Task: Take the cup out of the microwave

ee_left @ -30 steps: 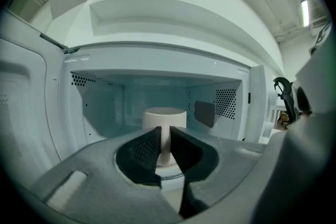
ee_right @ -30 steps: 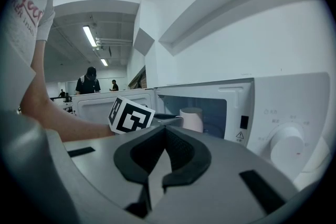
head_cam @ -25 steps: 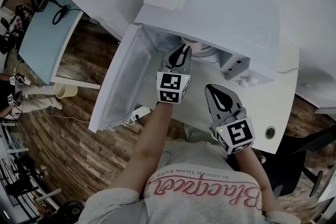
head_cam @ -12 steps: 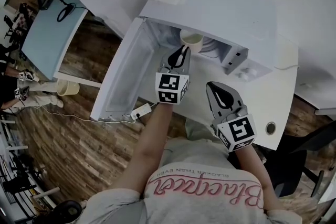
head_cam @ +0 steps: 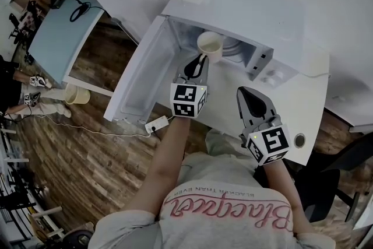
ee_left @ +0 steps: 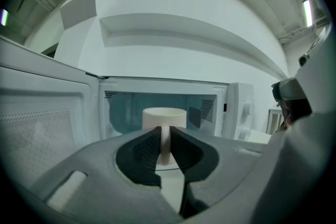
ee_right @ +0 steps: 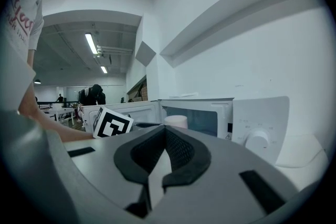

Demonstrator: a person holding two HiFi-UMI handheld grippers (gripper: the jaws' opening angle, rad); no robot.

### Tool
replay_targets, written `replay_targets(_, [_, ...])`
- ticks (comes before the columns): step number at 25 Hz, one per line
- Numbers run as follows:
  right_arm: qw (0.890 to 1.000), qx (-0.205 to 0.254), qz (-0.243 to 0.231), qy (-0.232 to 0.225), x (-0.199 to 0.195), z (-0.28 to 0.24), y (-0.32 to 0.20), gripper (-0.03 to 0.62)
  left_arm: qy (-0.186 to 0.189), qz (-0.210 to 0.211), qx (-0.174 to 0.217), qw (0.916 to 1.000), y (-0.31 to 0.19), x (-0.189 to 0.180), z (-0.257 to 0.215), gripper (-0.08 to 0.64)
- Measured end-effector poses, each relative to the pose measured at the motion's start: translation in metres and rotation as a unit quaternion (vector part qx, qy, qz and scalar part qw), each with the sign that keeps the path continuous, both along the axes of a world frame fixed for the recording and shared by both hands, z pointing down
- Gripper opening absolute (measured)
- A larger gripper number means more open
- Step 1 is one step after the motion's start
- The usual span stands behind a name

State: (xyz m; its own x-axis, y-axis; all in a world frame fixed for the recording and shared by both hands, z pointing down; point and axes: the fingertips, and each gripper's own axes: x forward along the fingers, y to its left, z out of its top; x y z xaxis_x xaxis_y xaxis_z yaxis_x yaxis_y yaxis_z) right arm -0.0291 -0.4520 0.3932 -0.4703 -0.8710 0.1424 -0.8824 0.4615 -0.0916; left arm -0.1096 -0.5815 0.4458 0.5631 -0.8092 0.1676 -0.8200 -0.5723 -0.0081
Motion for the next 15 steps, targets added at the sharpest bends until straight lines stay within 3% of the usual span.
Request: replay_targets(15, [1.0,0.016,-0.001,-0.001,-0.006,-0.012,0.035,0.008,0.01,-0.011,0.01,0.9998,0.059,-0.018,-0.019,0.049])
